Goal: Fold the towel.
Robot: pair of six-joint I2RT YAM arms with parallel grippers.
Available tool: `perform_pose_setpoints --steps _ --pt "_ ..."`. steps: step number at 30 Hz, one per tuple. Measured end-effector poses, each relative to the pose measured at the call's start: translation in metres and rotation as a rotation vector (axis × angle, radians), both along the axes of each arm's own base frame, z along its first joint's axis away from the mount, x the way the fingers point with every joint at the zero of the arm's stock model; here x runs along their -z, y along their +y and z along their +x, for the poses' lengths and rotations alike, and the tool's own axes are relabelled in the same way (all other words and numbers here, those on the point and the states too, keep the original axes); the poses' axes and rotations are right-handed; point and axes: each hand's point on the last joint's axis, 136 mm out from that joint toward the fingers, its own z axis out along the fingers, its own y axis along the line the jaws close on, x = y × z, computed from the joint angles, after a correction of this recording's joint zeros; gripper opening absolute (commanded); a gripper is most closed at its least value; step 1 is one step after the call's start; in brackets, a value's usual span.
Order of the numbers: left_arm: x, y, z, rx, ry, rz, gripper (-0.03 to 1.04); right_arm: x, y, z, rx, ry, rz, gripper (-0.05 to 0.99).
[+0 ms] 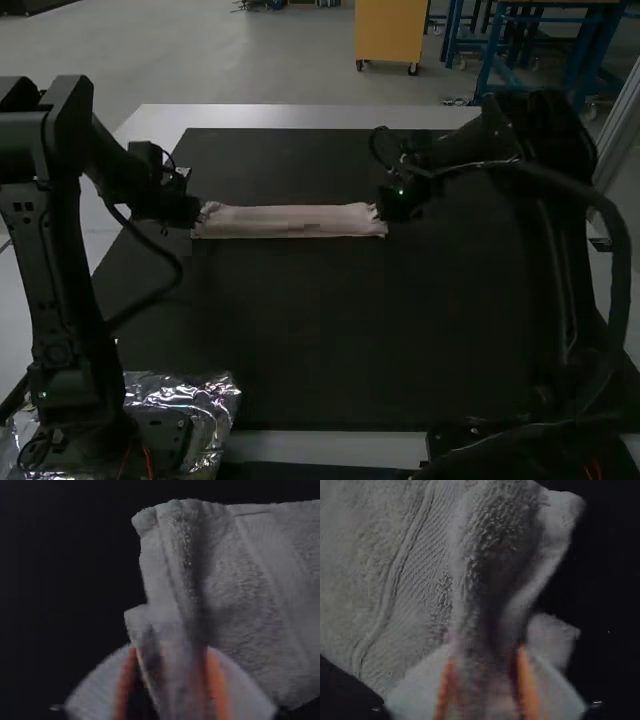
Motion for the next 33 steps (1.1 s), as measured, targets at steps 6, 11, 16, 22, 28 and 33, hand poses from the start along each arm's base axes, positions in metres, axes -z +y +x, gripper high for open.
perform_pose_setpoints --steps 6,11,16,22,28,33 --pt "-0.004 0.015 0.0 -0.03 -0.015 0.004 0.98 -0.026 -0.001 0.009 0.01 -0.066 0.001 0.91" --pt "-0.02 0.021 0.004 -0.045 -0.05 0.006 0.97 -0.026 -0.002 0.009 0.016 -0.067 -0.008 0.91" --pt "-0.026 0.021 0.006 -0.051 -0.067 0.004 0.97 -0.026 -0.005 0.013 0.025 -0.083 -0.025 0.91" --pt "-0.029 0.022 0.009 -0.067 -0.082 -0.009 0.97 -0.029 -0.008 0.019 0.036 -0.116 -0.041 0.91" --pt "-0.031 0.022 0.009 -0.072 -0.085 -0.014 0.97 -0.031 -0.008 0.023 0.04 -0.135 -0.043 0.9" --pt "-0.035 0.023 0.012 -0.074 -0.094 -0.014 0.97 -0.031 -0.008 0.024 0.039 -0.139 -0.042 0.9"
